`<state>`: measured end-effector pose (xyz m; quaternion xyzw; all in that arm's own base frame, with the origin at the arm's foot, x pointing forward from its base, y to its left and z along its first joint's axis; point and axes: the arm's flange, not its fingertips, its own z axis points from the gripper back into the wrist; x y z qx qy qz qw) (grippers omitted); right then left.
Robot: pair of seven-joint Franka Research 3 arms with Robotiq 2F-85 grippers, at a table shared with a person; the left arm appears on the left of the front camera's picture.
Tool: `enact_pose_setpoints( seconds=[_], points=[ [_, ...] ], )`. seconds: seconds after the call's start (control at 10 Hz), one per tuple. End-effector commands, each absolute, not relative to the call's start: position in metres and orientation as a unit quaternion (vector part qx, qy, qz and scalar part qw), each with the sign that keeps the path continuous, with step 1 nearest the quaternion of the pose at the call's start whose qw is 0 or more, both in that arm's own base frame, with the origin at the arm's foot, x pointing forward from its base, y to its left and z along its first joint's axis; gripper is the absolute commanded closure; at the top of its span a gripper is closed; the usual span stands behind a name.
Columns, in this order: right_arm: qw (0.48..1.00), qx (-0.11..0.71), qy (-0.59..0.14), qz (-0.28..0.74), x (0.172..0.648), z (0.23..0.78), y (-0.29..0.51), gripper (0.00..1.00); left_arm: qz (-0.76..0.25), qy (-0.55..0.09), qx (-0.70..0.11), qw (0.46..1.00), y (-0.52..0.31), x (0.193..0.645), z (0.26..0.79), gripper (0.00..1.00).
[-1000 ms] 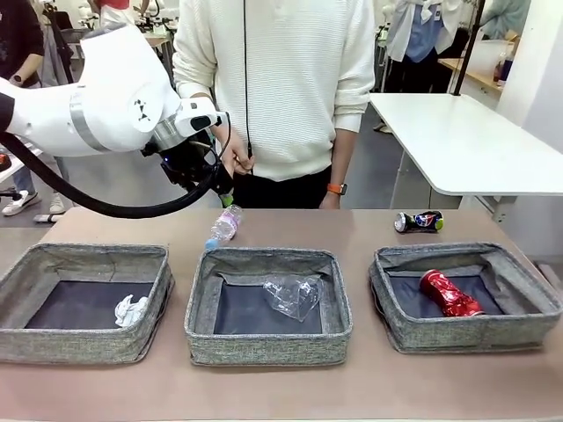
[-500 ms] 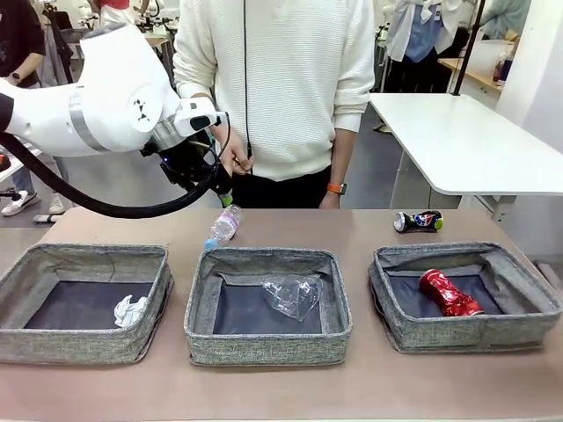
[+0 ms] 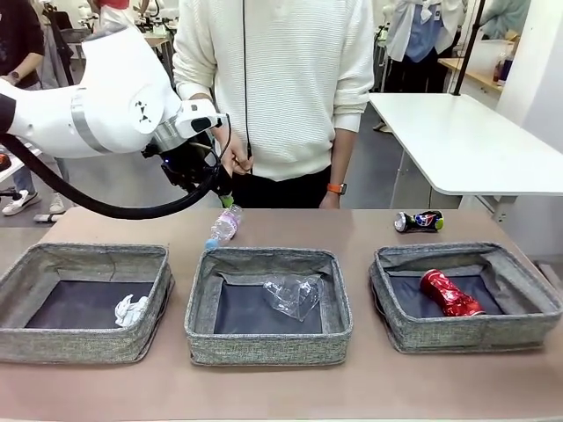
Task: Sort the waste into the appropriate baskets.
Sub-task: Pick up the waste item pointed out by the person.
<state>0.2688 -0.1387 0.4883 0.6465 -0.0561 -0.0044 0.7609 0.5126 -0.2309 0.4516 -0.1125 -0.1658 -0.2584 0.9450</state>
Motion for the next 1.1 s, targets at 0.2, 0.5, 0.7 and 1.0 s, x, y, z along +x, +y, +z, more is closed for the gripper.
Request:
enact_pose_setpoints(
  seconds=[0.2, 0.5, 0.7, 1.0],
  points=[
    [0.758, 0.649, -0.064, -0.003, 0.269, 0.49, -0.137, 0.0, -0.193, -0.121, -0.119, 0.966, -0.241, 0.585, 0.413, 0.0],
    [0.758, 0.649, -0.064, -0.003, 0.269, 0.49, -0.137, 0.0, -0.163, -0.112, -0.107, 0.974, -0.237, 0.61, 0.381, 0.0],
    [0.758, 0.649, -0.064, -0.003, 0.269, 0.49, -0.137, 0.0, -0.181, -0.118, -0.119, 0.969, -0.242, 0.612, 0.361, 0.0],
    [0.758, 0.649, -0.064, -0.003, 0.269, 0.49, -0.137, 0.0, -0.17, -0.12, -0.087, 0.974, -0.241, 0.606, 0.335, 0.0]
  ],
)
